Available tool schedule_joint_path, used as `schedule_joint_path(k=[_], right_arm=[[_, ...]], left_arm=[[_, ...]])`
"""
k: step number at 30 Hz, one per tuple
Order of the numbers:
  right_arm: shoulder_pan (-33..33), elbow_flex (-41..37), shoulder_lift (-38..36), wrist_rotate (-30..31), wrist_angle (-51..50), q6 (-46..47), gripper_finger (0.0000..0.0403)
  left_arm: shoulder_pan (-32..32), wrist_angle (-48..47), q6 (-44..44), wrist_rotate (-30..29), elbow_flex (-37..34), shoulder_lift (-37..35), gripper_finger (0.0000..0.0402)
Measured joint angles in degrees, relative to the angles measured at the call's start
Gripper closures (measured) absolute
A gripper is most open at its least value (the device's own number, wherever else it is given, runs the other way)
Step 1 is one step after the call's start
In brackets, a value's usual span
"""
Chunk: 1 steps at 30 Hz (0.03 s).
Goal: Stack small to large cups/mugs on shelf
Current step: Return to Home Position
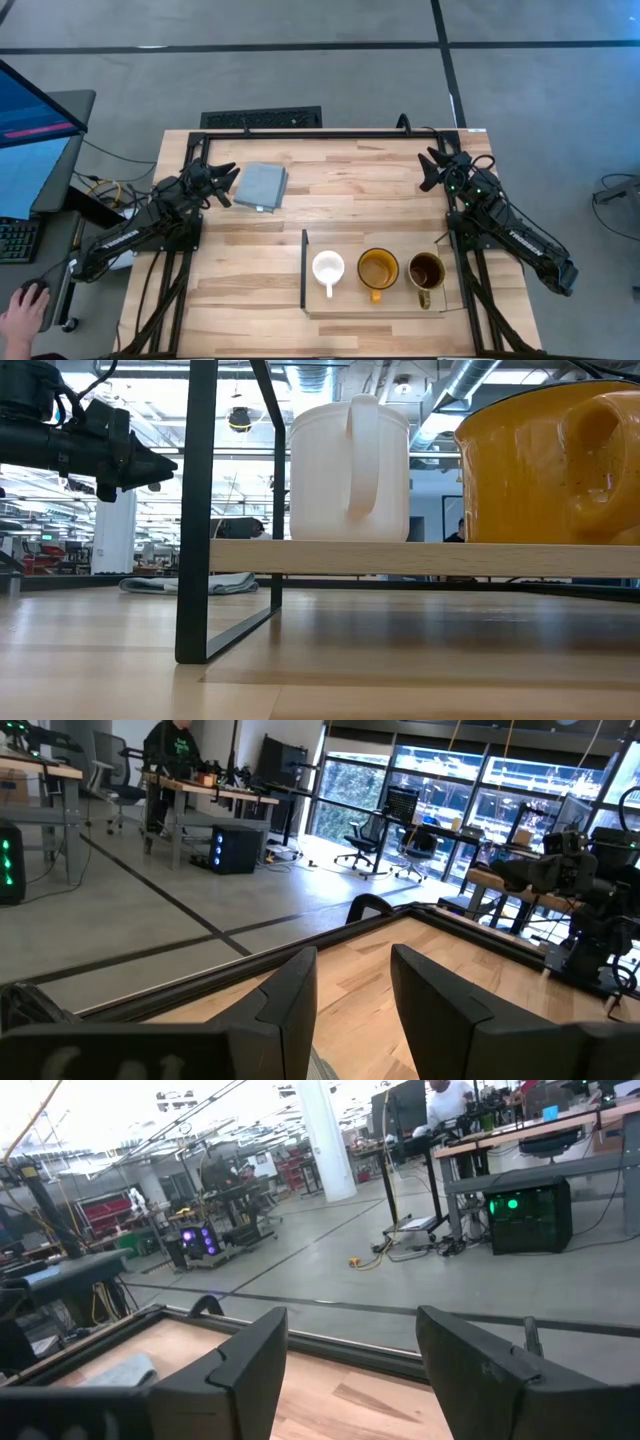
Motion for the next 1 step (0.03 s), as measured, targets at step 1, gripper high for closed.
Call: schedule_joint_path(k=[1], right_arm=[[0.0, 0.0, 0.0, 0.0, 0.0, 0.0, 0.0157]], left_arm=[[0.0, 0.0, 0.0, 0.0, 0.0, 0.0, 0.0281]])
